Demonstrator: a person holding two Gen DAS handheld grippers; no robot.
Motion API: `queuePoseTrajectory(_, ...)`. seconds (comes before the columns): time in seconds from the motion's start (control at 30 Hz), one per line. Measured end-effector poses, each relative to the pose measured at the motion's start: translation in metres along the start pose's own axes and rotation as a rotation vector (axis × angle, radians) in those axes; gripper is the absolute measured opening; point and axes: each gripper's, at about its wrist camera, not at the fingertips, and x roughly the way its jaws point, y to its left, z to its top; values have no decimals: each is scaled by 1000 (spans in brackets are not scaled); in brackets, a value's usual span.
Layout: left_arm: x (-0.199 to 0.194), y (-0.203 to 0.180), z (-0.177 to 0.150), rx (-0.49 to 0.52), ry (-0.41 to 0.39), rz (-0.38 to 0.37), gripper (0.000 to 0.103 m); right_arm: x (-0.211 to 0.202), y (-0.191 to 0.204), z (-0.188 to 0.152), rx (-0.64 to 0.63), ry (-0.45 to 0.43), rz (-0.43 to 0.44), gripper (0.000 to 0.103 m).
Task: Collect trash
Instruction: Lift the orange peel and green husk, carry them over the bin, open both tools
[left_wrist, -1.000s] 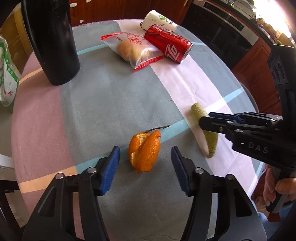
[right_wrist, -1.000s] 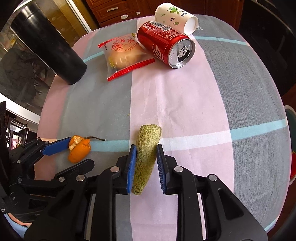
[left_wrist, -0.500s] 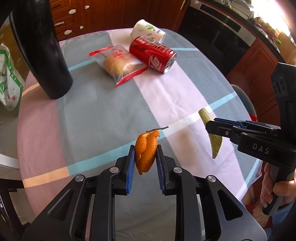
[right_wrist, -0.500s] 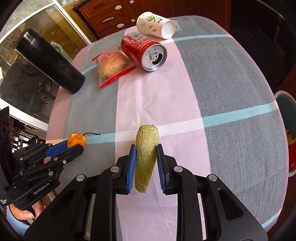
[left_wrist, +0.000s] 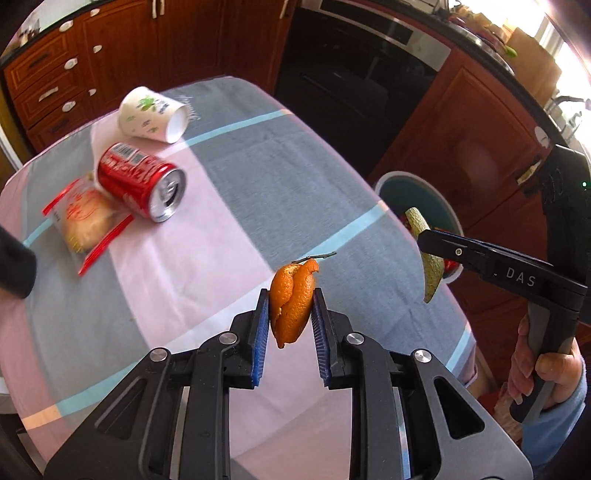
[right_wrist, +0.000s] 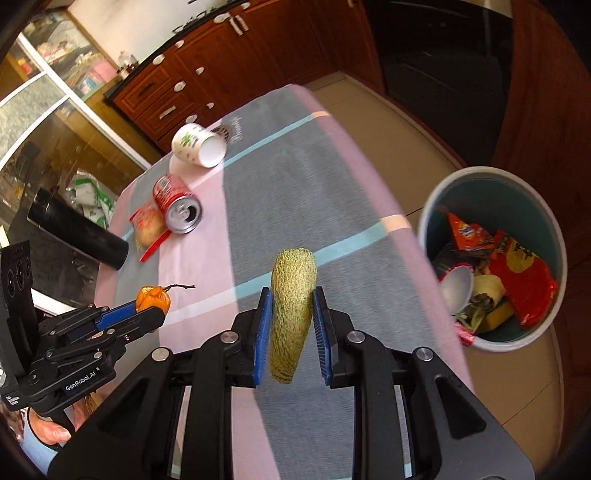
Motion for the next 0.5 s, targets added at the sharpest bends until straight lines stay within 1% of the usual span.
queuePoseTrajectory(0.23, 30, -65, 27, 102, 30, -31, 23, -33, -82, 11, 110, -69, -41, 21)
queuePoseTrajectory(0.37, 48, -98, 39, 146, 46, -42, 23, -41, -122, 13, 165, -79, -61, 21)
queuePoseTrajectory(0.5, 69, -125, 49, 173, 71, -62, 23, -43, -147, 11, 202, -72, -70, 21)
